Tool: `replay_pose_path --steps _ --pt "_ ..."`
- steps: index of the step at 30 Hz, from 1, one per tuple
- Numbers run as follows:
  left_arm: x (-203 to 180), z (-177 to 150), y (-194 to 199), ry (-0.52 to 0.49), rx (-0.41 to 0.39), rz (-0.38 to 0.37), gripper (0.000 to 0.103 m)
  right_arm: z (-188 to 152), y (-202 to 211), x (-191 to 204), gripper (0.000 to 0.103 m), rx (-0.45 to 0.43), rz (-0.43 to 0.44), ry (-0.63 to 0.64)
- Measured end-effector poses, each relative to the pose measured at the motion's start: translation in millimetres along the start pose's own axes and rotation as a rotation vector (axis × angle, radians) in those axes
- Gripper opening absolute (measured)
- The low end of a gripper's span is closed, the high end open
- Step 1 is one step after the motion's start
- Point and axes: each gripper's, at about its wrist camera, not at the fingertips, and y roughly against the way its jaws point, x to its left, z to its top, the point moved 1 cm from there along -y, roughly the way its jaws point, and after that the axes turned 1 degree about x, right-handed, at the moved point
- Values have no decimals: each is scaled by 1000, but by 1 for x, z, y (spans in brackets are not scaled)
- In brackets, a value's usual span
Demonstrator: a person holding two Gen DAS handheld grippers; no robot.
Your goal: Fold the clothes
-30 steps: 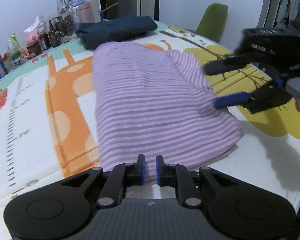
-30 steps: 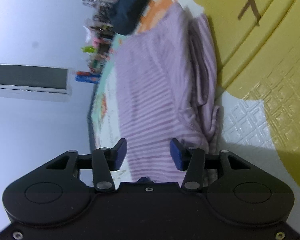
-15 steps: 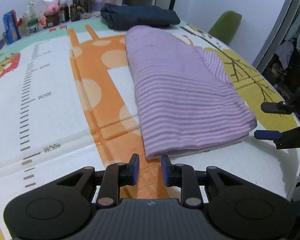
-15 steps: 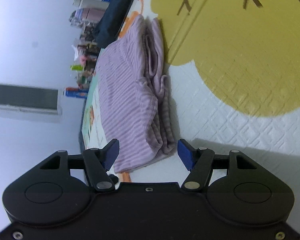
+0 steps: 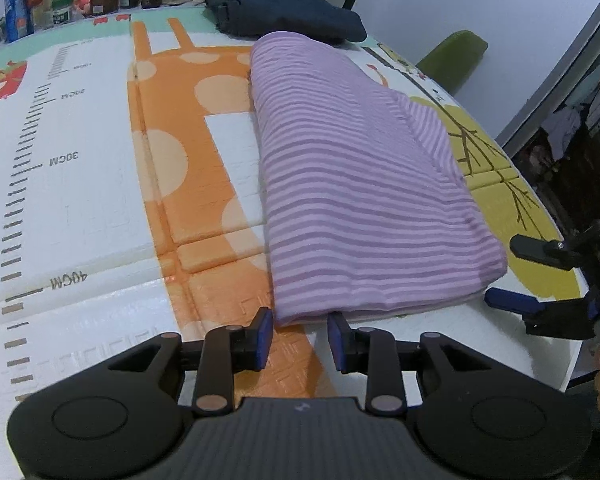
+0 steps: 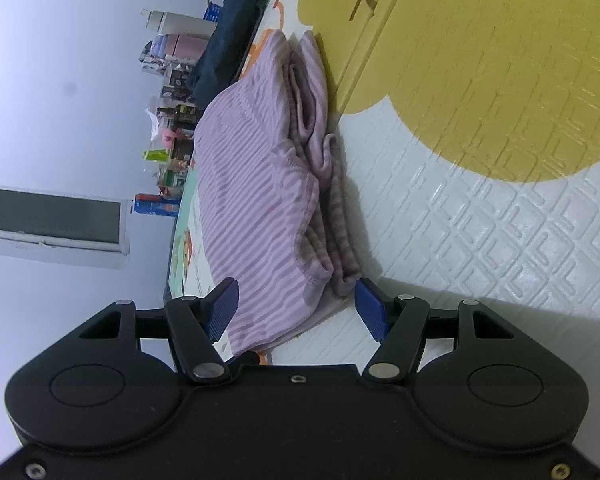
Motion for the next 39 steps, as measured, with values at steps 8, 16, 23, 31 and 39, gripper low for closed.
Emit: replay_pose_path --steps 8,16,23,31,39 --pt "0 5 -3 11 2 -15 38 5 0 1 63 -30 5 0" --pt "1 5 -5 10 -3 -23 38 4 -2 5 63 -34 -46 35" --pt "0 5 -5 -1 -9 -23 38 3 -13 8 63 -35 -38 37" --pt "-2 3 -5 -8 -20 -8 33 1 -21 19 59 -54 -77 80" --pt "-2 2 -4 -1 -38 27 21 0 -19 8 17 -58 -133 30"
